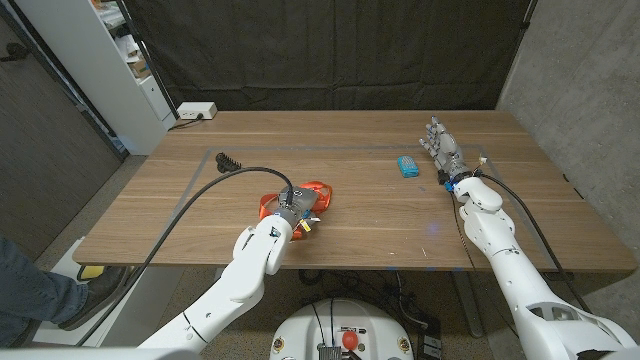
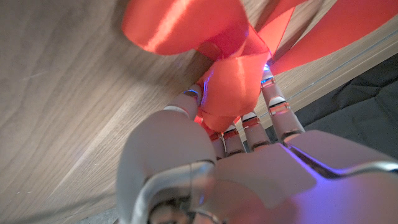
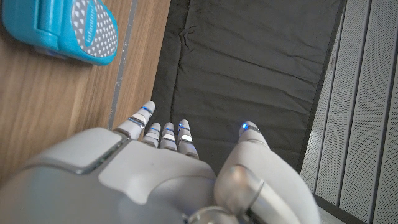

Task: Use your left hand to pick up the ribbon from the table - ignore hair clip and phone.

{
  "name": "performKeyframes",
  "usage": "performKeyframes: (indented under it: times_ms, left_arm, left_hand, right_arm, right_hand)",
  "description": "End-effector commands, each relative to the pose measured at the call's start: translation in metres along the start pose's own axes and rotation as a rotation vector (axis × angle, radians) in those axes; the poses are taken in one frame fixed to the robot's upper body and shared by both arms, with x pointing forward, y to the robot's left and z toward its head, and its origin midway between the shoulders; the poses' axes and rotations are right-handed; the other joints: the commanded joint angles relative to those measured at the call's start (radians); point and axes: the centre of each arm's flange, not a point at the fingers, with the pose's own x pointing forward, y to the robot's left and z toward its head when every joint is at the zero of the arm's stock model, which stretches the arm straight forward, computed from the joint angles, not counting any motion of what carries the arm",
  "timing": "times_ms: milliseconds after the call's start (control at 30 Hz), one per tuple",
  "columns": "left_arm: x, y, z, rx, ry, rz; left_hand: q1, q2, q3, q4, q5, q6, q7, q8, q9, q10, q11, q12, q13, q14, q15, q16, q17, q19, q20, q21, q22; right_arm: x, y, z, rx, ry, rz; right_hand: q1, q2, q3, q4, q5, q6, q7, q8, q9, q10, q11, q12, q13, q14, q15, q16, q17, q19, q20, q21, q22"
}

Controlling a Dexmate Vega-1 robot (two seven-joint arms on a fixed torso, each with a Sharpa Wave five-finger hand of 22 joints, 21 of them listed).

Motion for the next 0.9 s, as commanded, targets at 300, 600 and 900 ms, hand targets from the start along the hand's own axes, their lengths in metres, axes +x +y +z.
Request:
performKeyframes:
  times_ms: [300,600,900]
  left_arm:
    - [0.0055,-0.0049,0.0000,-0.091,0.015,0.070]
    - [0.0071,-0.0034,-0.0049,-0.136,0.020,0.113]
    - [0.0073,-0.0017,-0.0070,-0.159,0.020,0.118]
  left_hand:
    - [0.257,0.049,0.009,-0.002,0.046,0.278,0.037,0.142,0.076,0.195,-0.012,0.121,0.118,0.181,-0.059,0.137,0.085,0.129,-0.048,0.108,0.008]
    - [0.402,0.041,-0.024,0.005,0.090,0.403,0.024,0.315,0.231,0.332,-0.044,0.217,0.284,0.345,-0.151,0.261,0.212,0.261,-0.173,0.304,0.038]
    - [0.427,0.026,-0.033,0.006,0.109,0.402,0.025,0.357,0.285,0.347,-0.042,0.228,0.341,0.391,-0.165,0.288,0.247,0.284,-0.214,0.373,0.042]
  right_arm:
    - [-0.0008,-0.0017,-0.0032,0.009,0.005,-0.008]
    - [0.0015,0.0003,-0.0033,0.007,0.008,-0.007]
    - [0.0035,0.0018,-0.0021,0.005,0.009,-0.003]
  right_hand:
    - [-0.003,0.007,0.002,-0.004,0.001,0.001,-0.006,0.000,0.005,-0.003,0.006,0.005,0.003,-0.003,0.007,0.006,0.006,0.007,0.003,-0.005,0.006]
    - [-0.004,0.007,0.002,-0.004,0.001,0.002,-0.006,0.001,0.006,-0.003,0.005,0.005,0.004,-0.003,0.008,0.006,0.006,0.007,0.004,-0.005,0.006]
    - [-0.004,0.008,0.002,-0.005,0.001,0.002,-0.006,0.001,0.006,-0.004,0.005,0.005,0.004,-0.002,0.008,0.006,0.006,0.006,0.004,-0.004,0.006]
